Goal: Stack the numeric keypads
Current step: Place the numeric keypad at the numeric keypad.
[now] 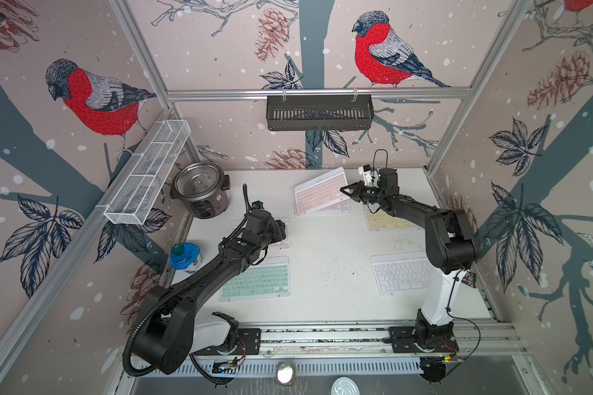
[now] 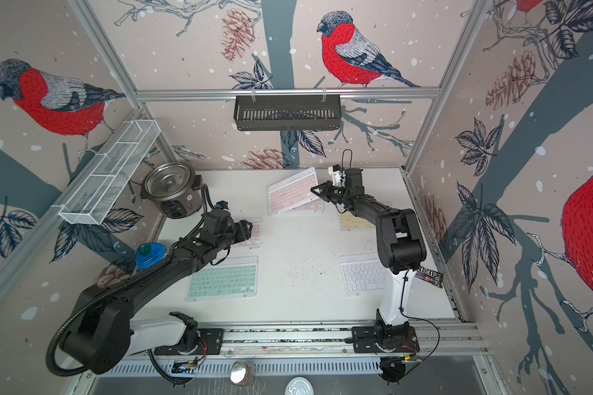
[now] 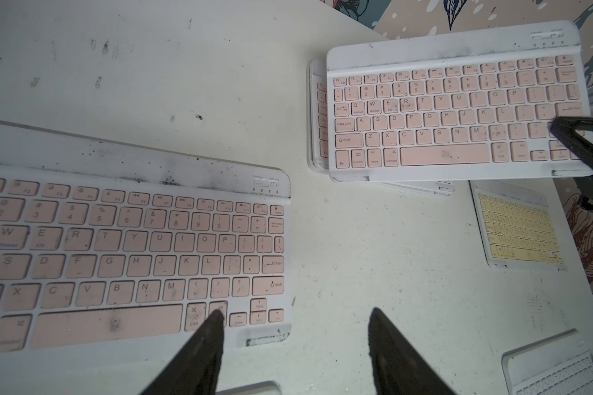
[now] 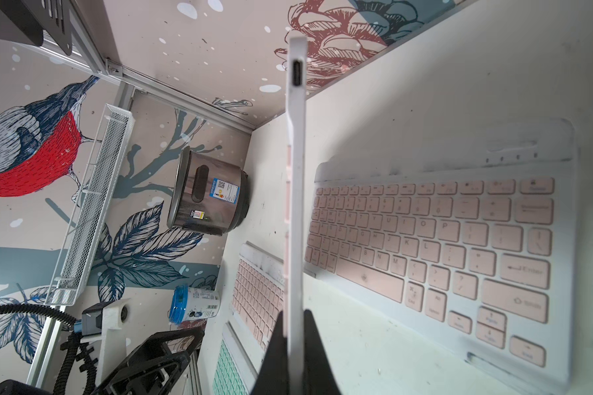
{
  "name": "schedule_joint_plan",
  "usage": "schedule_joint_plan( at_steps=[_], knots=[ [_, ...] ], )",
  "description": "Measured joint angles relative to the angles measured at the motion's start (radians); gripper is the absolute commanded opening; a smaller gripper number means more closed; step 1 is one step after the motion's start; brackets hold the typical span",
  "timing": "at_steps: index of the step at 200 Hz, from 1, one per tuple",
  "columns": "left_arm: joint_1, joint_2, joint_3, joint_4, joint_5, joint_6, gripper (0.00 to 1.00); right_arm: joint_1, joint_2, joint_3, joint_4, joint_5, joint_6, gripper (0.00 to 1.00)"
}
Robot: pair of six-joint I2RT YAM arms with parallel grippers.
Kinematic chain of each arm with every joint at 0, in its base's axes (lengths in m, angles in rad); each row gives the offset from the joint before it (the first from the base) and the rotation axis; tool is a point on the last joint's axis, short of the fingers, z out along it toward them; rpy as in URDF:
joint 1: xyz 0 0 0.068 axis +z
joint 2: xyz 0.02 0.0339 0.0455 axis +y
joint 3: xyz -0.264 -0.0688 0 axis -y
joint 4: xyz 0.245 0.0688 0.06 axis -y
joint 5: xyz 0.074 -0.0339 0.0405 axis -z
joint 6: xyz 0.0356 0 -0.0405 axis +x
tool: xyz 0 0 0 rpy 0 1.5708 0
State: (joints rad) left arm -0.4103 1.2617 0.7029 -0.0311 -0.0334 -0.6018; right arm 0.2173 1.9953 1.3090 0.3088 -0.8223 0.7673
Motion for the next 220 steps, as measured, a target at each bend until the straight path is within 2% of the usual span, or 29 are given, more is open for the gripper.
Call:
schedule_joint_plan(
  at_steps=[44,220],
  knots=[
    [0.017,0.003,-0.010,0.004,0.006,0.001,0.66,0.006,0.049,0.027,0.006,0.006,0.042,0.08],
    [0.019,0.034,-0.016,0.026,0.014,0.006,0.66,-0.023,0.115,0.055,0.006,0.022,0.040,0.14]
  ],
)
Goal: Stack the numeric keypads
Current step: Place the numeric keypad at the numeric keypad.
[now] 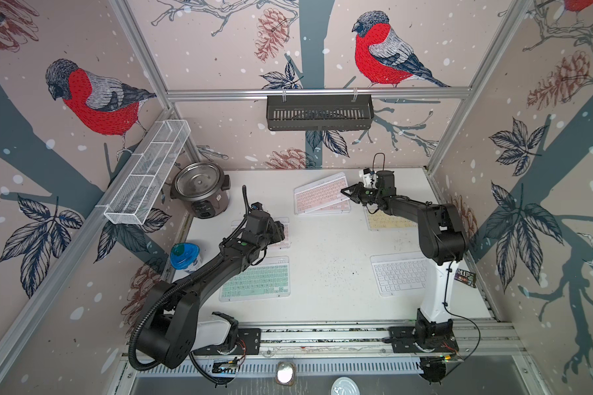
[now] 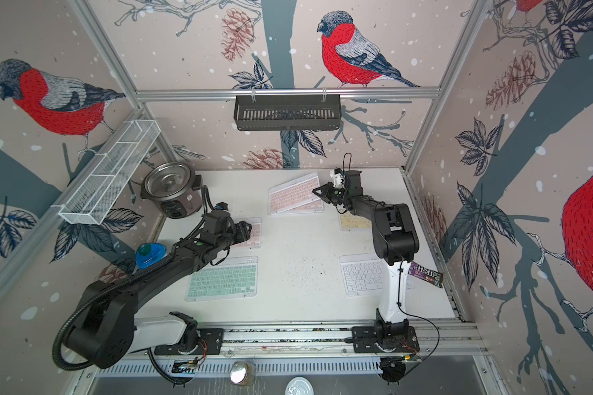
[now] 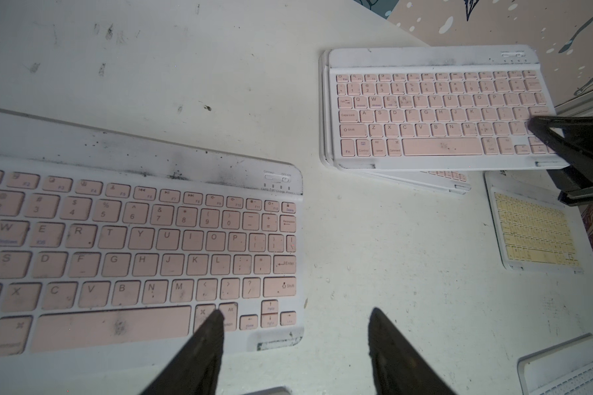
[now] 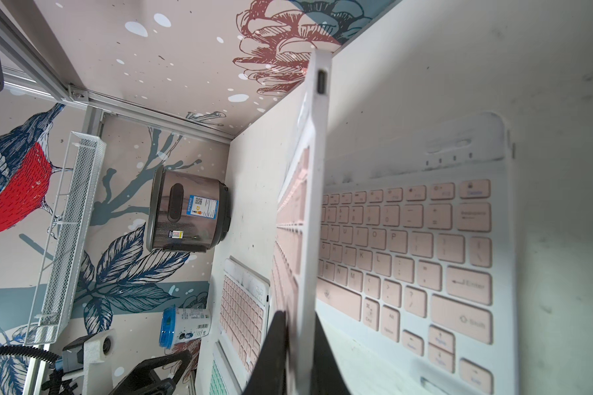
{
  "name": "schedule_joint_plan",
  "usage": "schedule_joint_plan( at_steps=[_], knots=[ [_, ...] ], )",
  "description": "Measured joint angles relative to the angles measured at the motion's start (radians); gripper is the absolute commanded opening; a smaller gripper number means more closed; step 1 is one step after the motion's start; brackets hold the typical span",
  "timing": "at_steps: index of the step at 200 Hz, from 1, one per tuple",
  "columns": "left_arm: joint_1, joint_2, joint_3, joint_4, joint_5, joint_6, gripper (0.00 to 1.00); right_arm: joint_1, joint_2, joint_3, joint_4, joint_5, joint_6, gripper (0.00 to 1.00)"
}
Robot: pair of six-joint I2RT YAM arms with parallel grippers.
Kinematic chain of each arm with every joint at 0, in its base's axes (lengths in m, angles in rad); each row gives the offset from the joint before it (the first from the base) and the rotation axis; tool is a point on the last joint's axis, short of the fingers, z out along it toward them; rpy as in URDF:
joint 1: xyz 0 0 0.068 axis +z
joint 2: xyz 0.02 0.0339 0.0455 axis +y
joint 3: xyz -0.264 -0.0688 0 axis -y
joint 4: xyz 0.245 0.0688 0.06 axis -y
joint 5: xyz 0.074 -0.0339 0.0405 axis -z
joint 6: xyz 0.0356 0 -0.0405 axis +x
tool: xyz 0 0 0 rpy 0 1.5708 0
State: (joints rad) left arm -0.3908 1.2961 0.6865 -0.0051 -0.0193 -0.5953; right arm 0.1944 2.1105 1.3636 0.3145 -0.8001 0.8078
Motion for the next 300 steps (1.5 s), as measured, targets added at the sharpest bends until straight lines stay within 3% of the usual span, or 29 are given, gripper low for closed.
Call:
schedule_joint_plan(
  at_steps=[81,169,240,300],
  knots=[
    [0.000,0.021,0.007,0.000,0.000,0.000,0.66,-0.005,0.034,0.010,0.000,0.003,0.000,0.15],
    [0.000,0.042,0.014,0.000,0.000,0.000,0.66,-0.019,0.047,0.001,0.000,0.018,0.000,0.26],
    [0.000,0.053,0.016,0.000,0.001,0.000,0.66,-0.030,0.083,-0.008,0.032,0.023,0.008,0.18],
    [0.001,0.107,0.053,-0.001,0.001,0.001,0.66,-0.034,0.093,-0.030,0.057,0.023,0.026,0.18]
  ],
)
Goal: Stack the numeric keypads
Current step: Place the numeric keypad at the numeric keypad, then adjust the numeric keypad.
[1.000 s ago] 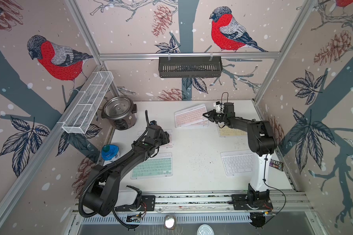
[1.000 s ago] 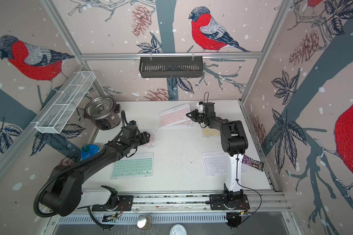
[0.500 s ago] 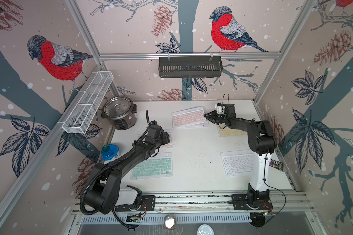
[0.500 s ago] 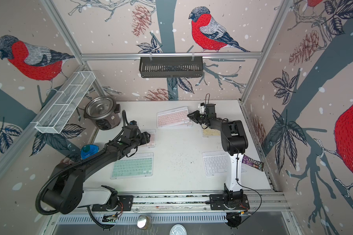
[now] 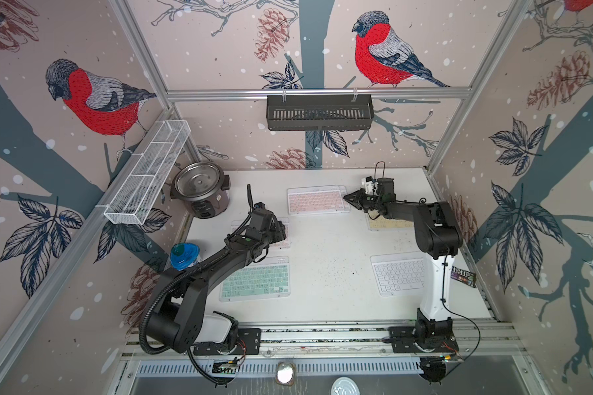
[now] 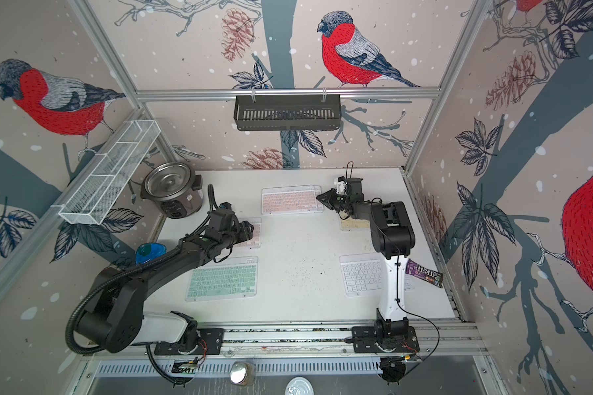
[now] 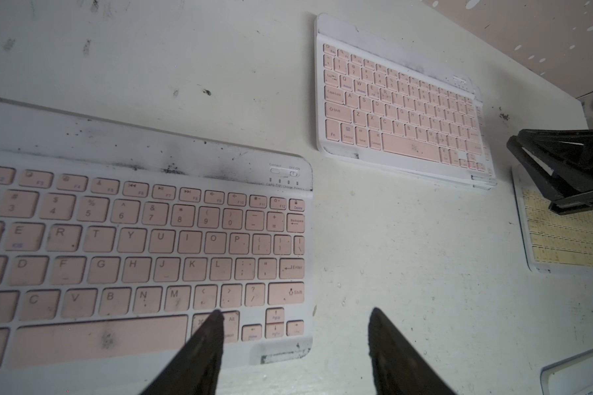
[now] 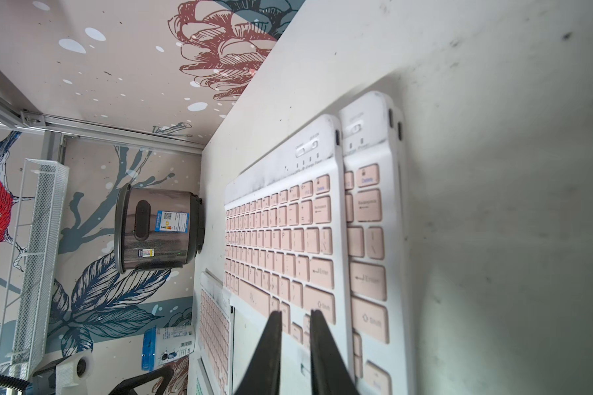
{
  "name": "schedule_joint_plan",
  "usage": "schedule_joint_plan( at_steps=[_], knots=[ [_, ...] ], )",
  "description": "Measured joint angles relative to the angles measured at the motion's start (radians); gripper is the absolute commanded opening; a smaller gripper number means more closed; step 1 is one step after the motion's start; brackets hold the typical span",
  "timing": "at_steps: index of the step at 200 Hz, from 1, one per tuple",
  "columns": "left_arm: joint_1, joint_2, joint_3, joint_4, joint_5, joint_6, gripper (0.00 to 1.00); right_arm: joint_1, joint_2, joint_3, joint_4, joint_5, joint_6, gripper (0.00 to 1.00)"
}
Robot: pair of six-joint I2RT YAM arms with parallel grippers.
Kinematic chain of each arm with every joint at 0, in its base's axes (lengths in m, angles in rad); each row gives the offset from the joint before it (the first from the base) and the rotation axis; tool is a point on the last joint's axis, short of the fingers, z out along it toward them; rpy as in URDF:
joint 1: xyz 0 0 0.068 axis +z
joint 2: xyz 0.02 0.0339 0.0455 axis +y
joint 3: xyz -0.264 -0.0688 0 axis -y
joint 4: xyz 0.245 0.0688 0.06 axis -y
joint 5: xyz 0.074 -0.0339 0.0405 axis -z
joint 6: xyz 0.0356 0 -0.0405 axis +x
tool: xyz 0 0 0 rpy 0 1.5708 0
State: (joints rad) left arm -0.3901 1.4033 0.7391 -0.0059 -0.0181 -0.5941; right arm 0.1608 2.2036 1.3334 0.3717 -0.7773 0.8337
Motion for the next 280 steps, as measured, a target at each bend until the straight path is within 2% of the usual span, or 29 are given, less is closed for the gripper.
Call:
schedule_joint_plan(
  at_steps=[55,119,204,280],
  knots=[
    [0.008,0.186,0.165,0.004,0.003,0.011,0.66,0.002,-0.068,-0.060,0.009,0.001,-0.004,0.29],
    [0.060,0.440,0.377,0.032,0.041,0.026,0.66,0.009,-0.208,-0.188,0.010,0.021,-0.049,0.50],
    [0.061,0.680,0.620,0.016,0.068,0.070,0.65,0.022,-0.417,-0.365,-0.008,0.045,-0.104,0.54],
    [0.060,0.780,0.731,0.006,0.149,0.085,0.65,0.008,-0.488,-0.415,-0.073,0.065,-0.155,0.55]
  ],
)
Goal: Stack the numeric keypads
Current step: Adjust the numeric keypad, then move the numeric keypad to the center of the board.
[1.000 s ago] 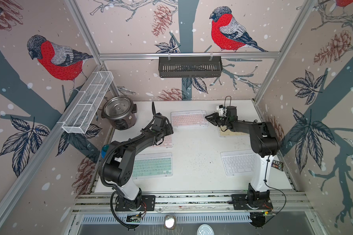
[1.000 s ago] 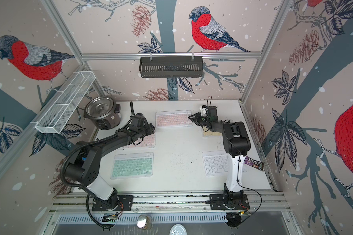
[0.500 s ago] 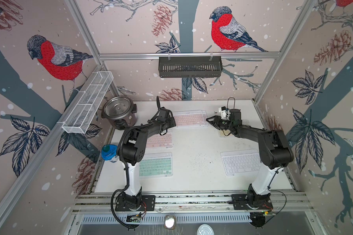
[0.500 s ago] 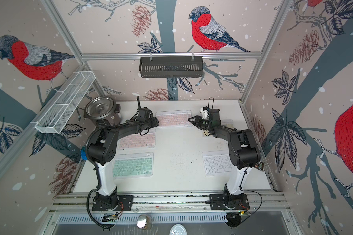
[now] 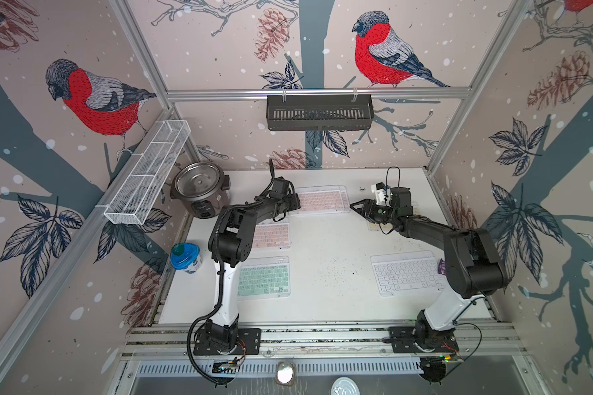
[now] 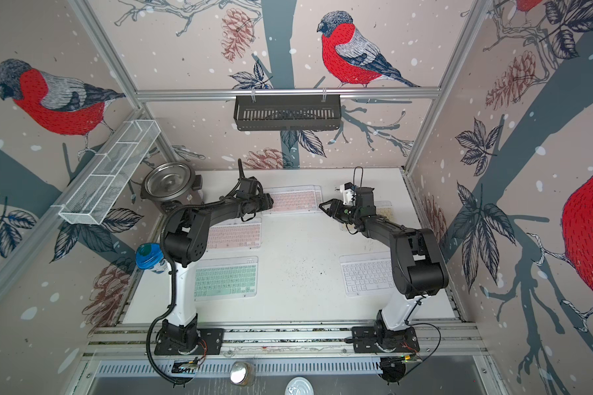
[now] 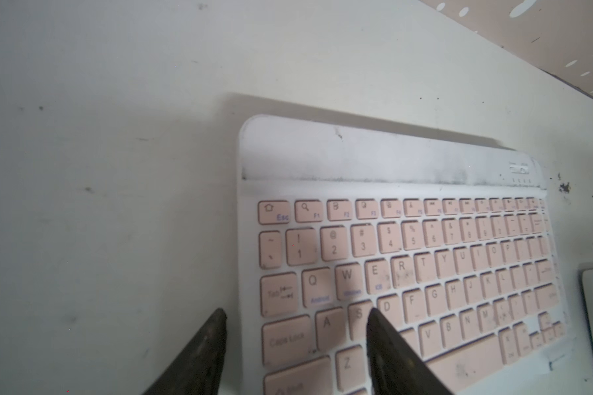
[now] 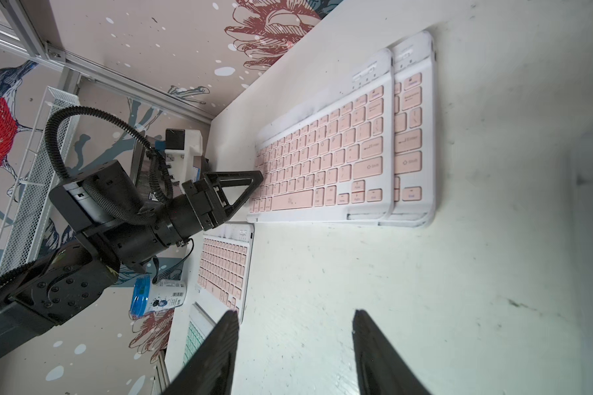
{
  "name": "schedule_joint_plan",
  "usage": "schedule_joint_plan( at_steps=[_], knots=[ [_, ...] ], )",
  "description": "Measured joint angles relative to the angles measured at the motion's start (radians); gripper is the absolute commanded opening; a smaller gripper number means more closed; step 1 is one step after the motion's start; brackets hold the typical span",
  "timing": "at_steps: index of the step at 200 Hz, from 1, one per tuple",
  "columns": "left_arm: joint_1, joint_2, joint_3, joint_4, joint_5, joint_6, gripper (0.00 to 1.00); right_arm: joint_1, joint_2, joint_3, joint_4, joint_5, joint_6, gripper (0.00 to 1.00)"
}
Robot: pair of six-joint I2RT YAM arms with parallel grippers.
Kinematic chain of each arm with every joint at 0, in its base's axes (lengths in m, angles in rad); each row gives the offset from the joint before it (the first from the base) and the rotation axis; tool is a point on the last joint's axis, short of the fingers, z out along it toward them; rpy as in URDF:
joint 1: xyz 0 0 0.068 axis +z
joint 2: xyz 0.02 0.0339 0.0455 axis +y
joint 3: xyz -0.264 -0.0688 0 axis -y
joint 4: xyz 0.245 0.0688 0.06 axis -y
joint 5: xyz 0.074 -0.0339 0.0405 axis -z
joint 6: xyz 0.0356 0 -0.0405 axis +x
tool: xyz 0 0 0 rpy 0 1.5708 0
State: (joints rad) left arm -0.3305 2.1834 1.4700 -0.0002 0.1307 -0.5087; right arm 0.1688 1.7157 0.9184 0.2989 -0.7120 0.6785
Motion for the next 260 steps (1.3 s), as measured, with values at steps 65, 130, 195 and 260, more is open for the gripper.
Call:
schedule_joint_plan(
  at_steps=[65,130,195,260],
  knots=[
    [-0.031,0.018,0.035,-0.009,0.025,0.000,0.65,-0.012,-0.002,-0.021,-0.014,0.007,-0.005,0.55],
    [-0.040,0.029,0.060,-0.037,-0.003,-0.006,0.64,-0.013,-0.029,-0.021,-0.071,0.042,-0.029,0.56],
    [0.005,-0.097,-0.050,-0.047,-0.075,-0.026,0.64,0.094,-0.259,-0.080,-0.395,0.402,-0.108,0.65],
    [-0.031,-0.356,-0.242,-0.027,-0.060,-0.034,0.65,0.175,-0.567,-0.317,-0.659,0.699,-0.013,0.72]
  ],
)
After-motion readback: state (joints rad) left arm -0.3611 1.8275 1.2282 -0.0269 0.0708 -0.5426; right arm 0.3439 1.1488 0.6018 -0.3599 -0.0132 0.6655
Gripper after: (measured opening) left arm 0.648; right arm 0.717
